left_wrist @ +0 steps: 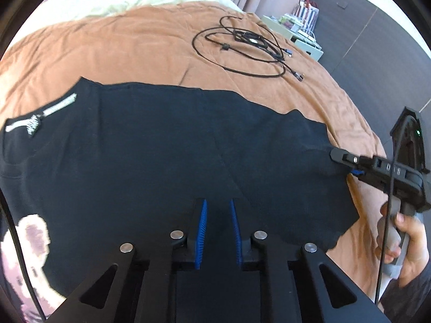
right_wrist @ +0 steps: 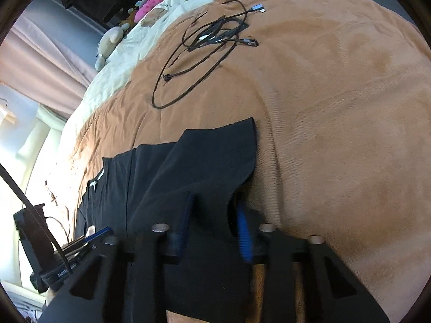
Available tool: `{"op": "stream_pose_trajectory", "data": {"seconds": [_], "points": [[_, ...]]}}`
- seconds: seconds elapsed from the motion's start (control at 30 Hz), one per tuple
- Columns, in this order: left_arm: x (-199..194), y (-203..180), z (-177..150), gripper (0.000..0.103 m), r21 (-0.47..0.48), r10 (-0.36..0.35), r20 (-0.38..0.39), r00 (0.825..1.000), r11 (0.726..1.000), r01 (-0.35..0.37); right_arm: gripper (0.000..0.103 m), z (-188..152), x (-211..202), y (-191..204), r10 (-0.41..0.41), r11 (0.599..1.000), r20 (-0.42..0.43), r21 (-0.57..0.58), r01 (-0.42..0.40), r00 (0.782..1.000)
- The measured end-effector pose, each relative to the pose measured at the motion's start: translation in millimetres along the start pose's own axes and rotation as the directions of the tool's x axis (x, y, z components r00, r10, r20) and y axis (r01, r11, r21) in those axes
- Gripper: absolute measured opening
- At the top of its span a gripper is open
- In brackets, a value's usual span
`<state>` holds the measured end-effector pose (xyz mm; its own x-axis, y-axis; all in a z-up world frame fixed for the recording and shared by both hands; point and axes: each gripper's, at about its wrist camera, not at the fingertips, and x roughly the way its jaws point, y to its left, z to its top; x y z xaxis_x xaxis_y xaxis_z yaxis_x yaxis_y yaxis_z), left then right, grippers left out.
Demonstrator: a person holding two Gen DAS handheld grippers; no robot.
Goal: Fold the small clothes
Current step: 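Close the right gripper on the unfolded side edge and sleeve, then fold the held side over toward the shirt's center and open the right gripper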
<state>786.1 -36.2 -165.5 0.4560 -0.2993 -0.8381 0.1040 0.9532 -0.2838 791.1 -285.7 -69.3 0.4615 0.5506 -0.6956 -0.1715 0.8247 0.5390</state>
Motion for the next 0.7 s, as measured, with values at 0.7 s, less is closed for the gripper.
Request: {"op": "stream_pose_trajectory", "data": {"seconds": [0.7], "points": [[-63,41,-13,0.017,-0.091,0.014,0.029,0.999,0.996,-0.011,0.002,-2,-50,144,0.0,0.962,0.033,-0.272,0.009,0.999]]}}
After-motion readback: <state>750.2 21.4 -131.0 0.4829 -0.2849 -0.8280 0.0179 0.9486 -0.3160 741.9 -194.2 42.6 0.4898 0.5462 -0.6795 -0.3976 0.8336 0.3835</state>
